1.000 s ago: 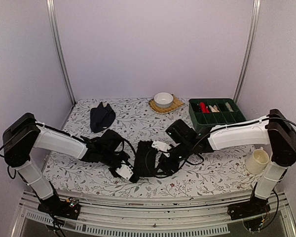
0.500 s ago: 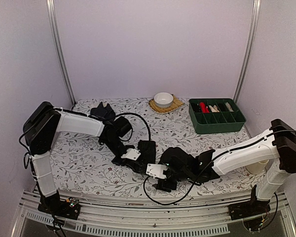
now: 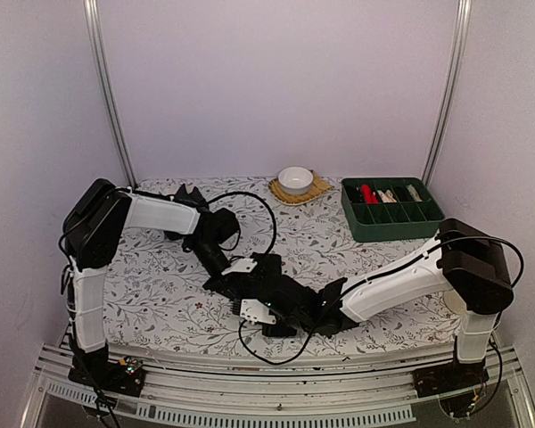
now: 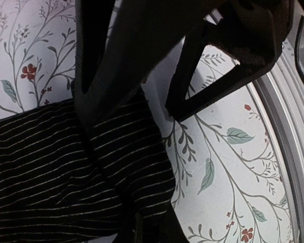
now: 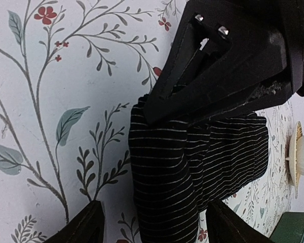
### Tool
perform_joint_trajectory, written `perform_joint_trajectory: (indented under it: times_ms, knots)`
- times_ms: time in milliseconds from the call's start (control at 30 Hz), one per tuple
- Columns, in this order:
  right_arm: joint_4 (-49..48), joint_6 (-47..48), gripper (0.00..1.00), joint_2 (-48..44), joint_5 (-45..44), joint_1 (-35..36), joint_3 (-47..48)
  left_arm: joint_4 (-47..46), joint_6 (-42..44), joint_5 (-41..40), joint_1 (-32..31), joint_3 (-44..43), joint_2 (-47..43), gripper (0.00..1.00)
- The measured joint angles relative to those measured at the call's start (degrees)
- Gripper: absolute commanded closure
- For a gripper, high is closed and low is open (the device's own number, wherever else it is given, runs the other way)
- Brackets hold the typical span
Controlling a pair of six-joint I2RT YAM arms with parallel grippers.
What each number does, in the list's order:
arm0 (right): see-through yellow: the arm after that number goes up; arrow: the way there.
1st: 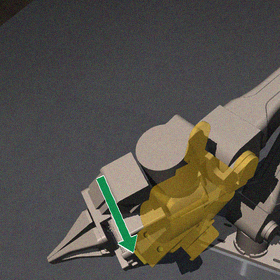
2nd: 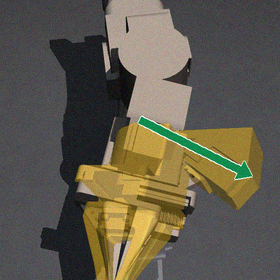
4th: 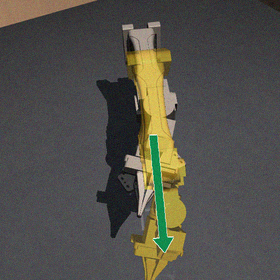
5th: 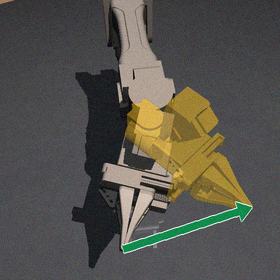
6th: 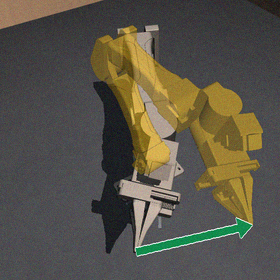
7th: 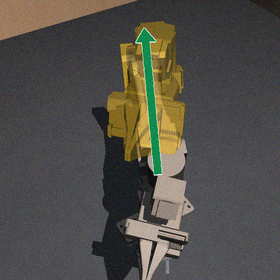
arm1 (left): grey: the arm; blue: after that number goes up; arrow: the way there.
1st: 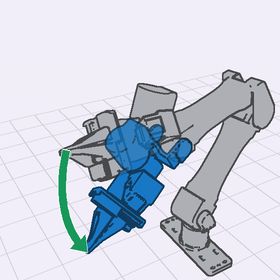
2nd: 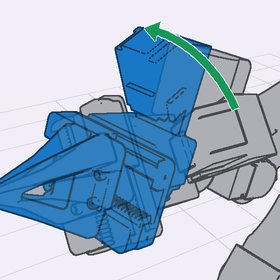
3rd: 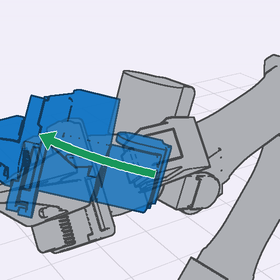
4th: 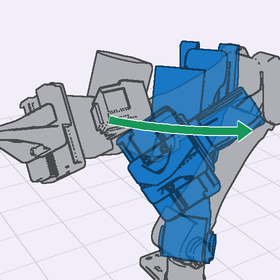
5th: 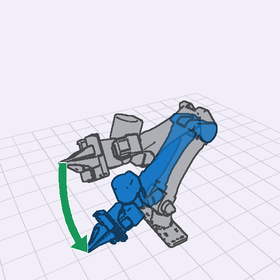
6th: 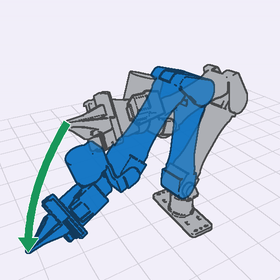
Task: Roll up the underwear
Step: Roll the underwear at the center of the board.
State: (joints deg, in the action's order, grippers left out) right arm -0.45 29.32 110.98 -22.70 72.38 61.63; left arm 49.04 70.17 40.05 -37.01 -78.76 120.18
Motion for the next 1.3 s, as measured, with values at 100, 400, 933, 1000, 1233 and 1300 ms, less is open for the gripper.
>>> perform_joint_trajectory:
  times_ms: [100,400,933,1000,1233,1300]
  knots:
    - [-0.59,1.16,0.36,1.36,-1.38,0.02,1.27,1.05,-0.59,0.57,0.44,-0.68,0.63,0.96]
    - [-0.96,2.34,0.59,3.80,-2.51,0.00,2.97,2.71,-1.44,1.09,0.81,-1.95,1.75,0.95]
    - [6.99,-1.70,0.96,5.95,5.07,-2.80,9.35,1.07,-1.36,0.33,1.60,0.33,0.74,0.48]
    - [7.32,-2.38,0.96,5.95,6.64,-3.23,9.62,0.26,-1.31,-0.48,1.75,1.88,-0.70,0.38]
    - [9.16,-4.11,0.96,5.95,12.09,-4.70,10.95,-6.12,-2.21,-3.65,2.49,9.77,-10.19,0.04]
    - [9.60,-4.79,0.95,5.95,13.99,-5.22,11.21,-9.40,-2.64,-4.11,2.91,12.76,-14.58,0.02]
